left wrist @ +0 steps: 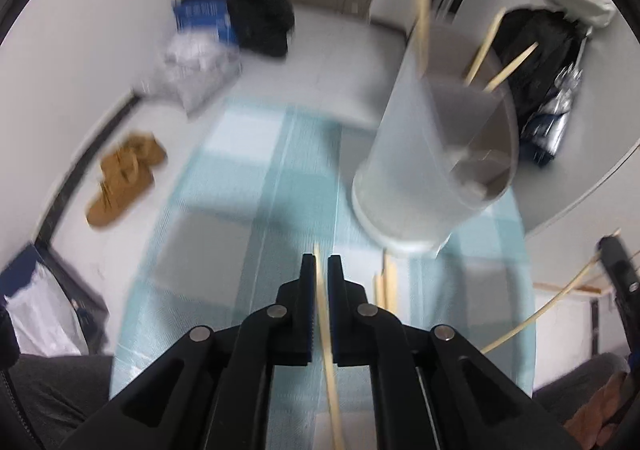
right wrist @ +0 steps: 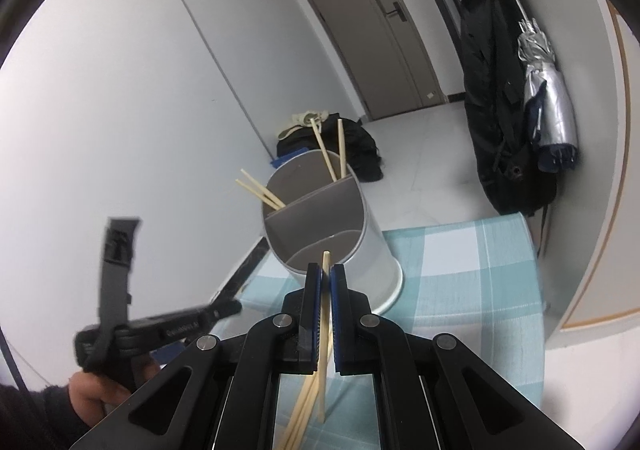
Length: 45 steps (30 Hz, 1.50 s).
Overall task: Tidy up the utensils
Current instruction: 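Lift both held chopsticks and carry them above the white holder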
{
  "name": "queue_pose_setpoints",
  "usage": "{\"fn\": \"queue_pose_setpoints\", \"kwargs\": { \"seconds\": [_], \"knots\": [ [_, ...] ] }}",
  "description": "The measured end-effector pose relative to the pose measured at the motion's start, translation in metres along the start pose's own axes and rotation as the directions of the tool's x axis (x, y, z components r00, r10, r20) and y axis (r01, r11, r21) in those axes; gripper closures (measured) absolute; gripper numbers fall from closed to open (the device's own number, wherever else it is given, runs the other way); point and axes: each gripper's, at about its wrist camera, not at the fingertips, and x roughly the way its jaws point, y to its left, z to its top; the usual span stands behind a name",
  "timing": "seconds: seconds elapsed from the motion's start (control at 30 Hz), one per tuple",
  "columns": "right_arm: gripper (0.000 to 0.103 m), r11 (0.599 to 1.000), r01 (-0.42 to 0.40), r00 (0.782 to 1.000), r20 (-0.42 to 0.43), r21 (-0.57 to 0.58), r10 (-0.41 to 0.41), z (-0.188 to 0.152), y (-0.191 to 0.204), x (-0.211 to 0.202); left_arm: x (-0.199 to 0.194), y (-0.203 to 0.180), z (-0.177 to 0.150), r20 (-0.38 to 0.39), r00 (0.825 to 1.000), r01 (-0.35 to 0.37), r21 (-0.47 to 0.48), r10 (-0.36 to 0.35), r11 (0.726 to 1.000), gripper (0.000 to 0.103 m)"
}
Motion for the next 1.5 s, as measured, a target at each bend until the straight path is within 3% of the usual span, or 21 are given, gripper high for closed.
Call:
{"fn": "queue_pose_setpoints", "kwargs": {
  "seconds": [0.03, 0.07, 0.17, 0.23, 0.33, 0.5, 0.6, 0.67, 0.87, 1.0, 1.13, 1.3, 1.5],
  "knots": [
    [0.099, 1.000, 0.000, 1.000, -0.003, 0.008, 0.000, 0.000, -0.001, 0.001, 0.011, 0.004, 0.000, -0.049, 0.999, -0.007, -0.009, 0.006, 1.000, 0.087],
    [0.099, 1.000, 0.003, 1.000, -0.008, 0.019, -0.003, 0.000, -0.004, 0.002, 0.024, 0.007, 0.000, -0.100, 0.995, -0.012, -0.020, 0.010, 1.000, 0.086],
    [0.099, 0.999, 0.015, 1.000, -0.022, 0.048, -0.014, -0.001, -0.011, 0.005, 0.043, 0.012, 0.001, -0.130, 0.991, -0.013, -0.041, 0.008, 0.999, 0.083],
    [0.099, 0.998, 0.020, 0.999, -0.027, 0.063, -0.019, -0.001, -0.016, 0.006, 0.057, 0.010, 0.002, -0.161, 0.987, -0.013, -0.039, 0.007, 0.999, 0.072],
    [0.099, 0.997, 0.027, 0.999, -0.031, 0.078, -0.025, -0.001, -0.023, 0.007, 0.063, 0.002, 0.006, -0.125, 0.991, -0.052, 0.018, 0.054, 0.998, 0.063],
    [0.099, 0.995, 0.032, 0.999, -0.041, 0.099, -0.028, 0.000, -0.032, 0.013, 0.071, -0.010, 0.014, -0.124, 0.985, -0.111, 0.094, 0.123, 0.989, 0.063],
    [0.099, 0.993, 0.031, 0.999, -0.046, 0.112, -0.026, 0.001, -0.036, 0.016, 0.074, -0.018, 0.012, -0.107, 0.976, -0.174, 0.142, 0.190, 0.974, 0.074],
    [0.099, 0.993, 0.030, 0.999, -0.048, 0.118, -0.025, 0.002, -0.038, 0.018, 0.074, -0.022, 0.012, -0.116, 0.980, -0.145, 0.157, 0.164, 0.977, 0.100],
    [0.099, 0.993, 0.028, 0.999, -0.049, 0.119, -0.022, 0.004, -0.039, 0.019, 0.073, -0.016, 0.013, -0.111, 0.982, -0.143, 0.088, 0.152, 0.986, 0.102],
    [0.099, 0.994, 0.027, 0.999, -0.039, 0.108, -0.023, 0.004, -0.036, 0.015, 0.054, -0.015, 0.014, -0.038, 0.991, -0.128, 0.059, 0.130, 0.990, 0.103],
    [0.099, 0.995, 0.027, 0.999, -0.030, 0.091, -0.024, 0.004, -0.030, 0.011, 0.014, -0.020, 0.015, 0.057, 0.997, -0.047, 0.041, 0.045, 0.998, 0.103],
    [0.099, 0.998, 0.025, 0.999, -0.025, 0.055, -0.024, 0.002, -0.018, 0.007, -0.033, -0.036, 0.010, 0.177, 0.983, 0.024, 0.092, -0.040, 0.995, 0.103],
    [0.099, 1.000, 0.020, 1.000, -0.006, 0.009, -0.020, -0.001, -0.005, -0.001, -0.065, -0.050, -0.001, 0.272, 0.958, 0.050, 0.162, -0.093, 0.986, 0.103]
  ]
}}
